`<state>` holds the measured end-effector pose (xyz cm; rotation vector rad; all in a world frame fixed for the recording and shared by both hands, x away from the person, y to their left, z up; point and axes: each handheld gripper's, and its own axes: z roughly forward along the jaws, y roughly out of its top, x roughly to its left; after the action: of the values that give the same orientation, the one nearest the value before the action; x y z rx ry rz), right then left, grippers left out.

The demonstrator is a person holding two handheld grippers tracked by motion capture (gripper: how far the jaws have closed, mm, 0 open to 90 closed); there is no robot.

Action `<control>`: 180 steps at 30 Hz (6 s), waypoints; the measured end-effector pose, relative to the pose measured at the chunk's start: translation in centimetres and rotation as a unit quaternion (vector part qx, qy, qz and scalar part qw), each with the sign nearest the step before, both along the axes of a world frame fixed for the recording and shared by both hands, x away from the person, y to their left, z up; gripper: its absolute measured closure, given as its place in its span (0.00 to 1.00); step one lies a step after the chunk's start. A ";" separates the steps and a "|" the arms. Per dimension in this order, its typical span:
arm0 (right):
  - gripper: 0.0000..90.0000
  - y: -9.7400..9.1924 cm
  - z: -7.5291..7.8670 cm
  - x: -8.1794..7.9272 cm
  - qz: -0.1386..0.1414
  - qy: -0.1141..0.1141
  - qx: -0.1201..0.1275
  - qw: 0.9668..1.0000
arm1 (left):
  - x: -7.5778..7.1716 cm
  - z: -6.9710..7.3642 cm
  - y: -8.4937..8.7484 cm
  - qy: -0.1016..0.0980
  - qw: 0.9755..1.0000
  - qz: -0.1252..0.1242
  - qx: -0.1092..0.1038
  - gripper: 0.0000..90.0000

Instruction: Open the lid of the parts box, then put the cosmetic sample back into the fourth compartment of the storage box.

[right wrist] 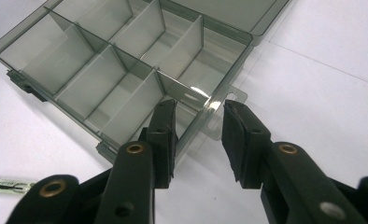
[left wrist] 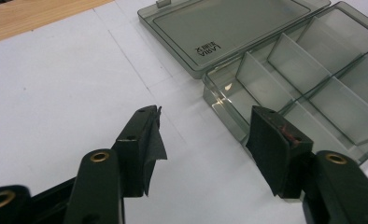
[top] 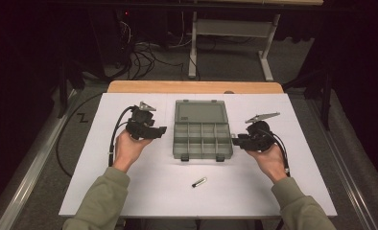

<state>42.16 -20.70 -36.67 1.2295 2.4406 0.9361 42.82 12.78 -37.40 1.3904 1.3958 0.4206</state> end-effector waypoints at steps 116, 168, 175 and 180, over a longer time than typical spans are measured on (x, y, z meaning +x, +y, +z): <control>0.65 -1.7 -3.2 -8.5 0.049 -0.078 0.065 0.994 | -11.2 -5.8 5.7 -0.160 0.981 0.047 -0.098 0.38; 0.70 5.5 -2.2 -7.5 0.167 0.000 -0.015 0.986 | -11.4 -5.9 5.8 -0.163 0.981 0.050 -0.094 0.37; 0.70 6.6 -2.4 -7.5 0.184 0.011 -0.028 0.982 | -11.4 -5.9 5.8 -0.163 0.981 0.049 -0.094 0.37; 0.71 7.2 -2.6 -7.5 0.188 0.023 -0.037 0.981 | -11.4 -5.9 5.8 -0.163 0.981 0.049 -0.094 0.37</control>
<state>34.69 -13.46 -39.22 0.7842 2.7746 0.9048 31.41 18.59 -43.29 1.0495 1.2036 0.5412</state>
